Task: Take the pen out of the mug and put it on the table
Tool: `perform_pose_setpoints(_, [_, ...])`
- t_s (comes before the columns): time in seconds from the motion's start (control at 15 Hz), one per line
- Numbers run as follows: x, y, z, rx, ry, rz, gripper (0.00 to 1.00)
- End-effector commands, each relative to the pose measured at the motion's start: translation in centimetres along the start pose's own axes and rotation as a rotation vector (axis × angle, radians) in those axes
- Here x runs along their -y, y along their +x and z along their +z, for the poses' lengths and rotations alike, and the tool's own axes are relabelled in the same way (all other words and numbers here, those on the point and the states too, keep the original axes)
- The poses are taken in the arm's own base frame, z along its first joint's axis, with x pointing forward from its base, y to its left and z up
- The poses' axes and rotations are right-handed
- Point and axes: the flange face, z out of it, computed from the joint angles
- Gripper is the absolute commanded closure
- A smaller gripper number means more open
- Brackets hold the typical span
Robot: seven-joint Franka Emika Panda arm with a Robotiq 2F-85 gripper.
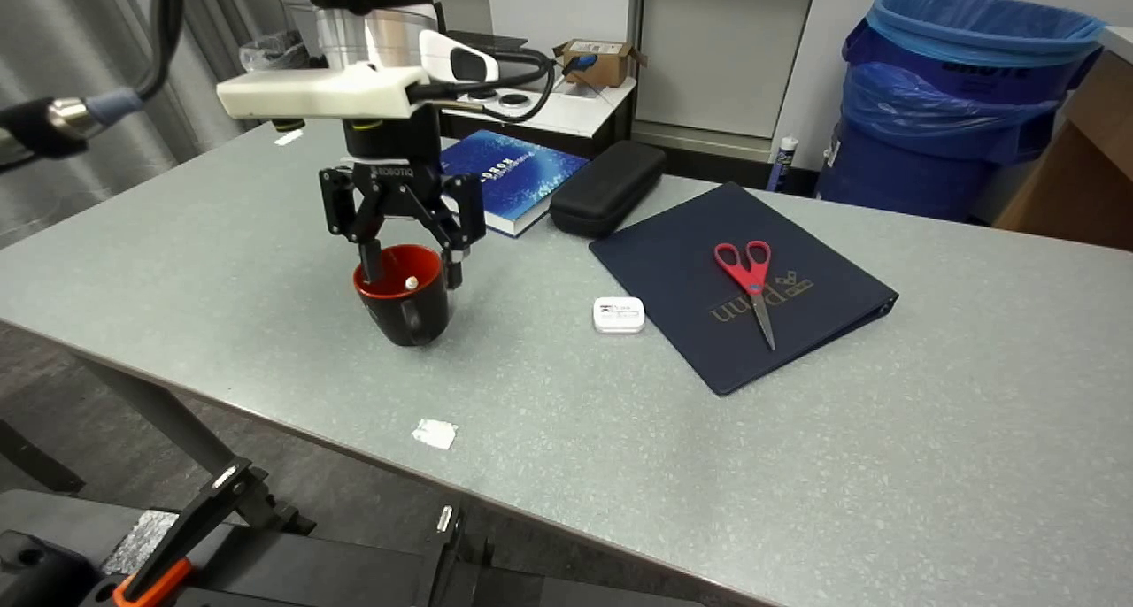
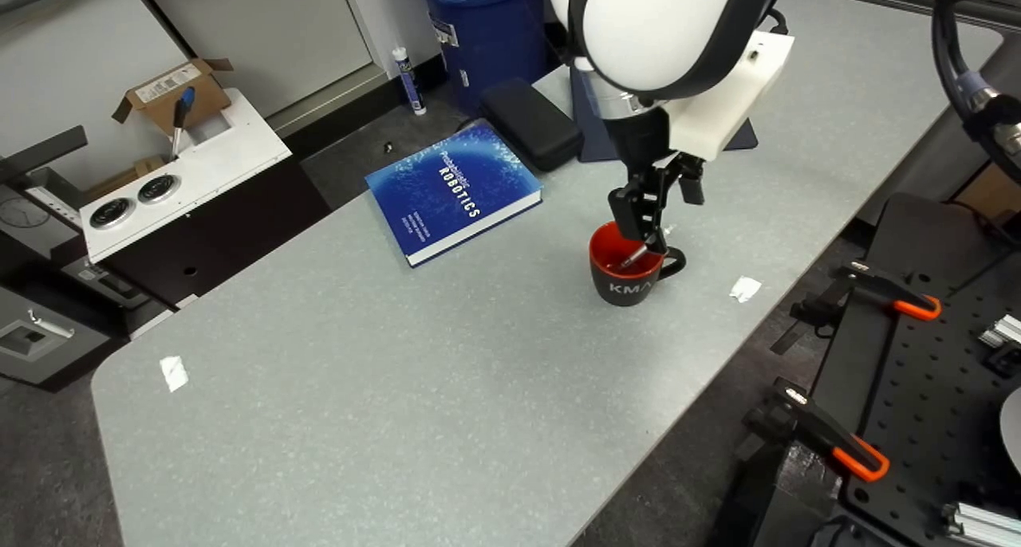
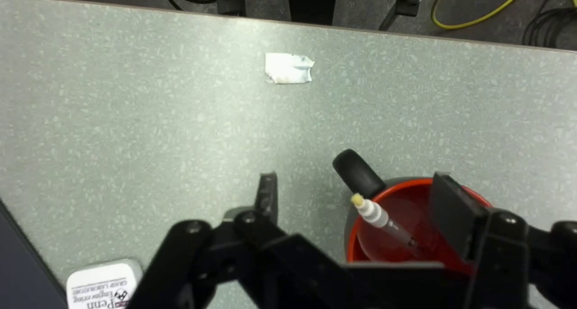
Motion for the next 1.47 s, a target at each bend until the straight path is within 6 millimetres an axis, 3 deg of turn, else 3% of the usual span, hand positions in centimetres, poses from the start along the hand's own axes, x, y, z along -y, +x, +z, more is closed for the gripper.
perform_pose_setpoints(0.0, [0.4, 1.2, 0.3, 0.025, 0.019, -0.016, 0.42])
perform_pose_setpoints(0.4, [0.5, 1.4, 0.1, 0.03, 0.034, -0.02, 0.89])
perform_pose_setpoints(0.53, [0.6, 1.2, -0.4, 0.027, 0.04, -0.025, 1.0])
perform_pose_setpoints(0.73, [1.3, -0.3, -2.1, -0.013, 0.031, -0.038, 1.0])
perform_pose_setpoints(1.07, [2.3, -5.6, -6.0, -0.159, -0.005, -0.075, 0.99])
perform_pose_setpoints(1.27, [1.9, -8.9, -7.2, -0.246, -0.021, -0.039, 0.98])
perform_pose_setpoints(1.4, [0.8, -9.8, -7.3, -0.273, -0.027, 0.019, 0.98])
